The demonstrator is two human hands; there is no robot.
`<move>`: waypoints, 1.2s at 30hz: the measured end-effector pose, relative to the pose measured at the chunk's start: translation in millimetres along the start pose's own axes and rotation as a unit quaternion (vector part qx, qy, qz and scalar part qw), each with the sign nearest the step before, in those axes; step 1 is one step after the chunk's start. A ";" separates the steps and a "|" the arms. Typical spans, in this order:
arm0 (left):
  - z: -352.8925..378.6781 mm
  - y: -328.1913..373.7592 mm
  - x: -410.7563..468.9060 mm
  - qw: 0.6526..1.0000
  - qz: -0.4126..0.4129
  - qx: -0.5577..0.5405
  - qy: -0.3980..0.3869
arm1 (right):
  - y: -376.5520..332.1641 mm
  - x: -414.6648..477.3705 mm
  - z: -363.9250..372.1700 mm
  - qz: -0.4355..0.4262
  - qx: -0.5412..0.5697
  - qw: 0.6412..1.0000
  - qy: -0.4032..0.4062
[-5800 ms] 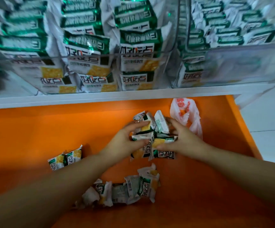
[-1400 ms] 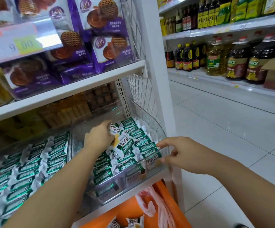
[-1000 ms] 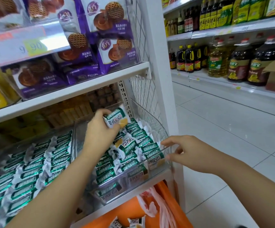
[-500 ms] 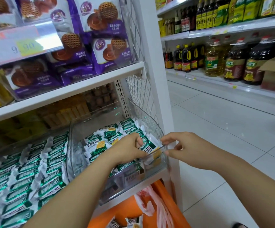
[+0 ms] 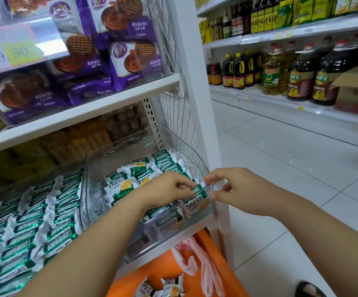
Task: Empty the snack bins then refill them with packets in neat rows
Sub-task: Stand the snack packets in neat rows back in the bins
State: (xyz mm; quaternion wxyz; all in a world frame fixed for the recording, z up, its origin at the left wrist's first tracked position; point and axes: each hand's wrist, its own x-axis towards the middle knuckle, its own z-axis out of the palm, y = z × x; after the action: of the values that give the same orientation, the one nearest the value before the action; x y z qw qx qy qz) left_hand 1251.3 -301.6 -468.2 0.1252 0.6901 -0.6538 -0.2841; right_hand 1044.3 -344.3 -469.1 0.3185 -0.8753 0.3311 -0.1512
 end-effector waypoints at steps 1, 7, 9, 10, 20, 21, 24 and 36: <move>4.3 -0.4 2.4 1.000 0.005 0.007 0.008 | 0.2 0.3 0.2 0.001 0.003 1.000 0.001; 13.8 -0.7 14.7 0.997 -0.007 0.081 0.016 | 0.2 0.1 2.2 0.001 0.008 1.000 0.006; 14.3 -0.6 18.9 0.996 -0.014 0.093 0.014 | 0.4 -0.1 2.0 0.001 0.010 1.000 0.011; 13.5 -0.4 19.0 0.995 -0.018 0.096 0.021 | 0.3 -0.2 2.4 0.001 0.014 1.000 0.012; 13.4 -20.0 16.6 0.971 -0.030 0.235 0.031 | 2.1 1.2 2.7 0.004 0.021 1.000 0.015; 10.6 -19.9 17.4 0.971 -0.032 0.236 0.014 | 1.9 2.0 4.6 0.003 0.020 1.000 0.017; 4.8 -20.1 18.8 0.972 -0.023 0.232 -0.032 | -1.7 4.7 11.8 -0.008 0.005 1.000 0.011; 0.0 -21.0 3.8 0.930 0.021 0.366 0.025 | 0.2 9.3 12.6 -0.006 0.012 1.000 -0.008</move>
State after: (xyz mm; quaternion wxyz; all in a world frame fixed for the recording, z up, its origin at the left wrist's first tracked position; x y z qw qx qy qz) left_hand 1268.7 -302.9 -480.5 -0.1136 0.6810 -0.7234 -0.0046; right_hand 1057.0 -344.9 -478.2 0.3302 -0.8748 0.3212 -0.1503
